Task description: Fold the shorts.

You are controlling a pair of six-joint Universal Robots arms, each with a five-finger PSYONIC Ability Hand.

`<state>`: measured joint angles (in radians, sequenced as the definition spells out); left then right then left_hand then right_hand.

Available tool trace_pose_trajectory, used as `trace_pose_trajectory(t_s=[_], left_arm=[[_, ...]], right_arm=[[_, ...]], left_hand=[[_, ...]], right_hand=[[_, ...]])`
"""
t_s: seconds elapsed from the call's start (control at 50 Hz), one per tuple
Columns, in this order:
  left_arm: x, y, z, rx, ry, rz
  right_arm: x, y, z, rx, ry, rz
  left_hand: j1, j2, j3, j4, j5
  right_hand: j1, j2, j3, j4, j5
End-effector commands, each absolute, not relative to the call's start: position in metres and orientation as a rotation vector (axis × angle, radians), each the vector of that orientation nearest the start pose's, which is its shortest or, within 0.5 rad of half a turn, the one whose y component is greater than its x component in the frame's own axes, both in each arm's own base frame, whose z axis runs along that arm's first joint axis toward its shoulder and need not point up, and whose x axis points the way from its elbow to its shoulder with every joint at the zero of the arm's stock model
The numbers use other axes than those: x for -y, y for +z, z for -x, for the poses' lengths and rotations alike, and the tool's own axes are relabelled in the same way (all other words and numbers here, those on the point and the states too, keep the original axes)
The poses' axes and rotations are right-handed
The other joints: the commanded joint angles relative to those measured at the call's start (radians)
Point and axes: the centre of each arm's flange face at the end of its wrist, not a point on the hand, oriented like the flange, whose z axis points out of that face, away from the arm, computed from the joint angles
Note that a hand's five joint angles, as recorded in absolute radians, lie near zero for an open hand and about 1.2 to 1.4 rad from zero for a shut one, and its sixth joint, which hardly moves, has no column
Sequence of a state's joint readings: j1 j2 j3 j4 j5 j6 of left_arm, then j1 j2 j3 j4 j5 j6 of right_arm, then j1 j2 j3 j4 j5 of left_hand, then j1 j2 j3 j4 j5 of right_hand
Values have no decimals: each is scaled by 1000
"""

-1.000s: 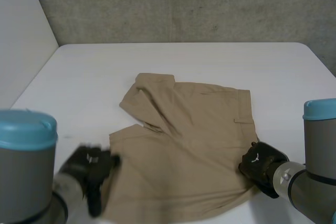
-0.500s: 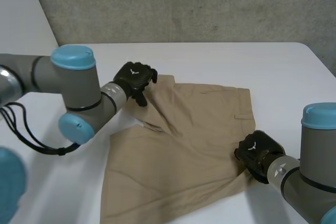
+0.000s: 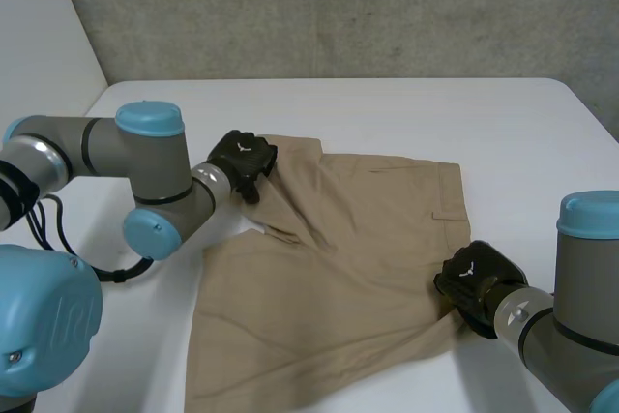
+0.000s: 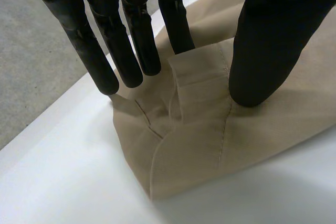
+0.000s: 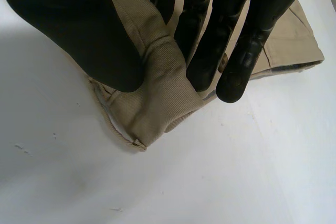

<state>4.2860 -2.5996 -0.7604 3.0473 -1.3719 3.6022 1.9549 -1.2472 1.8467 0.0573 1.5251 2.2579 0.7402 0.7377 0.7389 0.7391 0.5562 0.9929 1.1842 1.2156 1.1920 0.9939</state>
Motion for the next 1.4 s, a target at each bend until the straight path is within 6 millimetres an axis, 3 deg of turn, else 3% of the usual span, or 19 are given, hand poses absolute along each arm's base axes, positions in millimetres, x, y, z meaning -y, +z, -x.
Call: trace_pose_trajectory(t_s=[0.02, 0.1, 0.3, 0.4, 0.52, 0.62, 0.82, 0.9, 0.92, 0.96, 1.0, 1.04, 1.08, 1.18, 1.2, 1.4], left_arm=[[373, 110, 332, -2288, -1888, -1345], [373, 111, 331, -2267, -1881, -1356], [370, 113, 321, -2280, -1804, -1272], [366, 138, 288, -2275, -1736, -1110], [354, 151, 279, -2261, -1745, -1081], [344, 149, 272, -2265, -1703, -1045], [344, 142, 269, -2269, -1665, -1017], [347, 138, 266, -2275, -1647, -1001], [346, 136, 266, -2277, -1633, -1000], [345, 139, 266, -2276, -1633, -993], [341, 149, 265, -2264, -1647, -980], [337, 166, 264, -2251, -1680, -950], [323, 185, 258, -2242, -1686, -931], [286, 212, 248, -2236, -1702, -937], [265, 218, 247, -2251, -1711, -948], [166, 213, 234, -2519, -1625, -954]], right_arm=[[202, 137, -228, -2391, -1433, 1801], [203, 137, -228, -2391, -1437, 1800], [202, 138, -229, -2382, -1456, 1802], [201, 138, -230, -2380, -1454, 1803], [201, 139, -230, -2391, -1452, 1767], [200, 139, -231, -2389, -1451, 1759], [200, 139, -230, -2395, -1446, 1756], [199, 140, -230, -2391, -1455, 1754], [199, 141, -230, -2391, -1455, 1754], [199, 141, -230, -2396, -1459, 1740], [200, 142, -230, -2398, -1465, 1721], [202, 146, -231, -2407, -1483, 1670], [204, 147, -231, -2415, -1492, 1629], [214, 155, -233, -2433, -1545, 1486], [216, 157, -234, -2435, -1555, 1455], [238, 167, -243, -2415, -1647, 1027]], left_hand=[[154, 157, 155, 155, 164], [655, 658, 657, 657, 665], [656, 659, 657, 657, 665], [656, 659, 657, 657, 665], [656, 659, 657, 657, 665], [656, 659, 657, 657, 665], [654, 656, 655, 655, 663], [165, 167, 166, 166, 174], [-142, -139, -141, -141, -133], [-396, -394, -395, -395, -387], [-558, -556, -557, -557, -549], [-556, -554, -555, -555, -547], [-556, -554, -555, -555, -547], [-550, -548, -549, -549, -541], [-541, -539, -540, -540, -532], [-500, -498, -499, -499, -491]], right_hand=[[403, 212, 181, 204, 228], [403, 212, 181, 204, 228], [403, 212, 181, 204, 228], [403, 212, 181, 204, 228], [403, 212, 181, 204, 228], [403, 212, 181, 204, 228], [403, 212, 181, 204, 228], [403, 212, 181, 204, 228], [403, 212, 181, 204, 228], [403, 212, 181, 204, 228], [403, 212, 181, 204, 228], [403, 212, 181, 204, 228], [403, 212, 181, 204, 228], [403, 212, 181, 204, 228], [403, 212, 181, 204, 228], [403, 212, 181, 204, 228]])
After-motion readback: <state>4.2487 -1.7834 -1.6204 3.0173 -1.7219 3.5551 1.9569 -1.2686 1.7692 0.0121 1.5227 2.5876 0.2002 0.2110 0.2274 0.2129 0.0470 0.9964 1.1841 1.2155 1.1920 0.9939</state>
